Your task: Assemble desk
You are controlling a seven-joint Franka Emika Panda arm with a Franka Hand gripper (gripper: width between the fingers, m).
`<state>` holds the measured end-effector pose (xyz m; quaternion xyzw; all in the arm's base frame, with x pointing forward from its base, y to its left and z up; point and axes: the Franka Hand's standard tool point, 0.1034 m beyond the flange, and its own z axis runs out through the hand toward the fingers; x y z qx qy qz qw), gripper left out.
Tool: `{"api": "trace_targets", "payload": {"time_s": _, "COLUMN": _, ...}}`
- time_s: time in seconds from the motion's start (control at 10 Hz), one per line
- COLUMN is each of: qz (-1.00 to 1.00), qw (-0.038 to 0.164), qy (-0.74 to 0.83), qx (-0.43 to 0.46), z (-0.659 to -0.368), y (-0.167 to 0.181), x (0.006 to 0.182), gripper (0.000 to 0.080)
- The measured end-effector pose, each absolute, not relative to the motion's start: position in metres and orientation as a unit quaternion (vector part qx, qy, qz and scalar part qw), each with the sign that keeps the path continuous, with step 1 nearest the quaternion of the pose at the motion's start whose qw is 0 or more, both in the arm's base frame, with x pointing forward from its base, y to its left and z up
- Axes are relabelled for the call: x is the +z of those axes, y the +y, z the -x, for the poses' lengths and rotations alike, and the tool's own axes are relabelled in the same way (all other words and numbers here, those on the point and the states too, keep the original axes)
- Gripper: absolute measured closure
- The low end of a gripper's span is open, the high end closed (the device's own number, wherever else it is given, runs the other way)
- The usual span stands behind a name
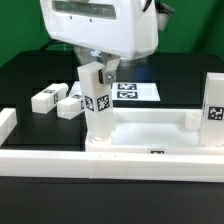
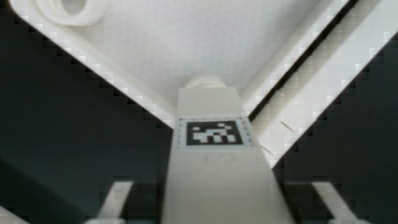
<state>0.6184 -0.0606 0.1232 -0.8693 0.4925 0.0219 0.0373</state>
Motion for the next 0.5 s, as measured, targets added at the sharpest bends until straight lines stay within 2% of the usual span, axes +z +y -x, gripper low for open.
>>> {"api": "trace_targets", "payload": {"time_s": 0.3, "qz": 0.819, "qw": 0.039, "qy": 0.572, "qx": 0.027, "z": -0.6189, "y": -0.0560, "x": 0.1230, "gripper": 0.0508}}
{"api": "trace_targets", "payload": {"time_s": 0.5, "qz": 0.837, "qw": 0.040, "qy": 0.545, "qx": 0.026, "z": -0.6189, "y": -0.0554, "x": 0.1227, "gripper": 0.0508}}
